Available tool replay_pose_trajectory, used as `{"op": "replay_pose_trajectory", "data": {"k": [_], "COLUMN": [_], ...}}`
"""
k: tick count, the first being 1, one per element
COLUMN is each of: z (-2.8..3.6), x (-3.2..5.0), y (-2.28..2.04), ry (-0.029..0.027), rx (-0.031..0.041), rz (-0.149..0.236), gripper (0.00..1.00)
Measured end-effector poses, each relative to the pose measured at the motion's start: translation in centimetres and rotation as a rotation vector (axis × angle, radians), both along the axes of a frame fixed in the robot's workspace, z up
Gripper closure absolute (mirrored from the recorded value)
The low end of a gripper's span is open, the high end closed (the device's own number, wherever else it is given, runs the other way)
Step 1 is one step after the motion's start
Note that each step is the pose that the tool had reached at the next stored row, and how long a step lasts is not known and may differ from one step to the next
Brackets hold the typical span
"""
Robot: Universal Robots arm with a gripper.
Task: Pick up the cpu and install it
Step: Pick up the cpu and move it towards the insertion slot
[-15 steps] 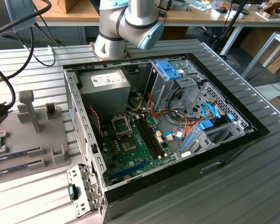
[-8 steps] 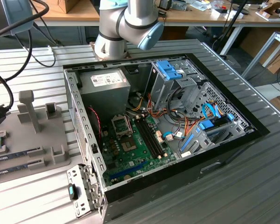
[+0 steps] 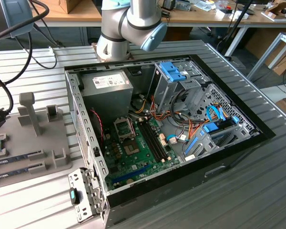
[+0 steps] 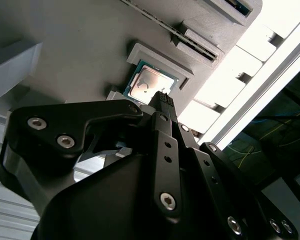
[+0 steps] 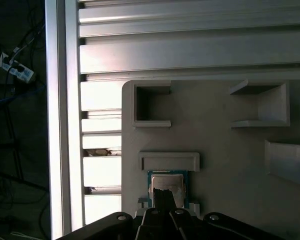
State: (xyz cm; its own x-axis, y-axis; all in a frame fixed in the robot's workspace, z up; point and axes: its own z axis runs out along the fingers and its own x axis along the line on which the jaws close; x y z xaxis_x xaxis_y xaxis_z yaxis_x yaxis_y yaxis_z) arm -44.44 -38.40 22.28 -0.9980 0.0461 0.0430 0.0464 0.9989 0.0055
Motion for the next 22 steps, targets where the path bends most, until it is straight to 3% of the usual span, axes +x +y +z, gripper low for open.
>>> {"op": "replay_pose_trajectory", "data": {"k": [9, 17, 22], "z": [-0.01, -0.02, -0.03], "x": [0.00, 0.00, 0.00], "y": [0.00, 0.00, 0.00], "ry": [0.0000, 0.0000, 0.0000], "rx": [0.0000, 0.0000, 0.0000], "rz": [0.000, 0.000, 0.000], "gripper": [0.89, 0.52, 0.51]}}
